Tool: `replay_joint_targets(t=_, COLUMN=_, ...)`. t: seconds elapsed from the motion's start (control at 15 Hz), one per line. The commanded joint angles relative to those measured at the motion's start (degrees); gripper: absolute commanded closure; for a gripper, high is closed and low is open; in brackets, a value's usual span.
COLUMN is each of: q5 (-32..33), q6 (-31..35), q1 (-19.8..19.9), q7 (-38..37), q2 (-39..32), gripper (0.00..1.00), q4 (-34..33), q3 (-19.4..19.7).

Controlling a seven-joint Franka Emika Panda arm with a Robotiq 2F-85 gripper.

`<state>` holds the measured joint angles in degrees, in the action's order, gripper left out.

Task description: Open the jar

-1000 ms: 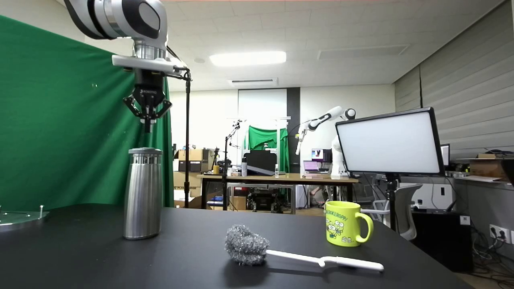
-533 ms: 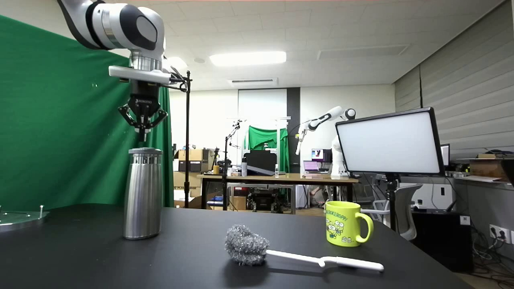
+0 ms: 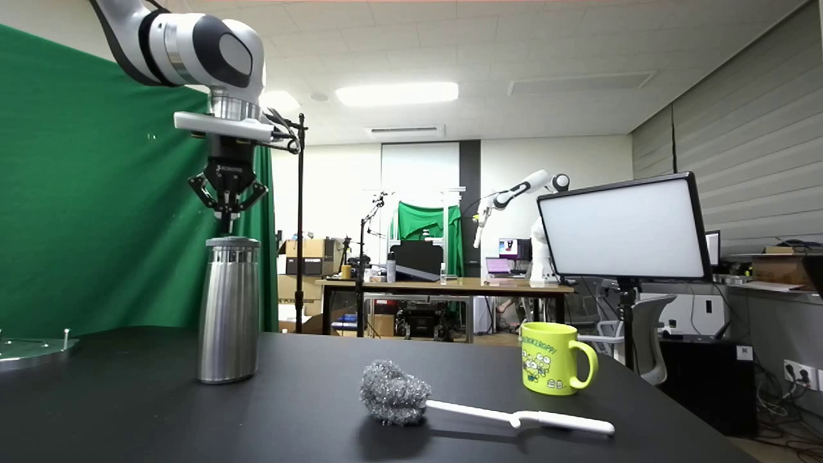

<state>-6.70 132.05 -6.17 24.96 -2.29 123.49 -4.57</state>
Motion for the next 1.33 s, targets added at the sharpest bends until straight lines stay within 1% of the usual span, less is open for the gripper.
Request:
replay_joint_targets(t=0.0, q5=-0.39, q6=0.31, q1=0.66, q7=0.78, q2=-0.97, gripper=1.00, q4=-0.93, q3=-0.46)
replay_joint_targets(t=0.47, q5=-0.48, q6=0.65, q1=1.01, q7=1.29, q2=-1.68, gripper=1.00, q4=-0.75, q3=-0.41)
replay_joint_targets(t=1.27, q5=-0.84, q6=0.11, q1=2.02, q7=1.59, q2=-1.70, gripper=1.00, q4=-2.45, q3=-0.26)
